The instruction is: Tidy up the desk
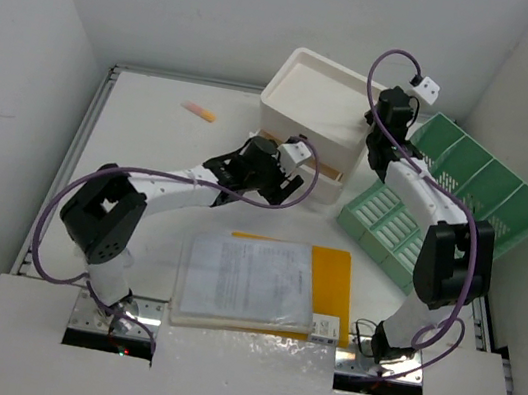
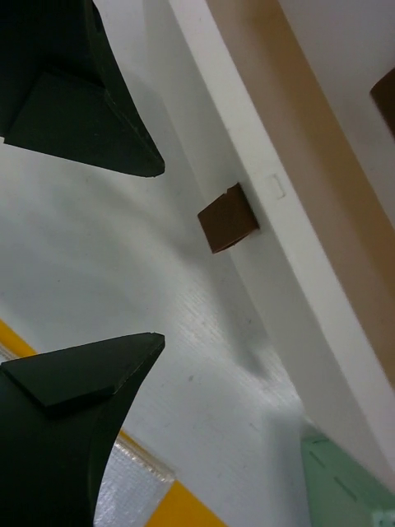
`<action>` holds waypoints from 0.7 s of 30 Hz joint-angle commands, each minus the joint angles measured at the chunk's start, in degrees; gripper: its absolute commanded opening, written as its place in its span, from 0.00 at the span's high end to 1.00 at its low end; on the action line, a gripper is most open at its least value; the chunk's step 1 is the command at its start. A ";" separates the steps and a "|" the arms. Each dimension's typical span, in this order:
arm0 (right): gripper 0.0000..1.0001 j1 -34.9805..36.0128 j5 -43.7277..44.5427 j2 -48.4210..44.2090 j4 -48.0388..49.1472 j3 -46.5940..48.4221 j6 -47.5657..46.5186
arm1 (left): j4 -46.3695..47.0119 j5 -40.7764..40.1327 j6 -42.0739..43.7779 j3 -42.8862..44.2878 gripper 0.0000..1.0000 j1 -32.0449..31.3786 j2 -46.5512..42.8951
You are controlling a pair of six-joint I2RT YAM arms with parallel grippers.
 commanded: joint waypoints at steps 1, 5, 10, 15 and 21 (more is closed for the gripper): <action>1.00 1.97 -3.57 2.93 -6.15 -3.48 3.73 | 9.14 -4.98 -2.31 2.61 0.26 -0.23 -0.31; 1.00 1.97 -3.84 2.93 -5.98 -3.39 2.41 | 6.62 -2.81 -1.18 3.93 0.38 -0.23 -0.66; 1.00 1.89 -8.30 3.98 -6.06 -0.94 -2.50 | -7.86 13.35 25.05 3.41 0.37 -0.14 -9.25; 1.00 1.71 -11.22 6.18 -10.28 3.64 -7.09 | -18.17 24.96 47.16 7.25 0.16 4.95 -11.04; 1.00 1.62 -11.48 6.27 -10.28 2.59 -6.56 | -36.61 33.77 60.32 23.78 0.15 9.53 2.40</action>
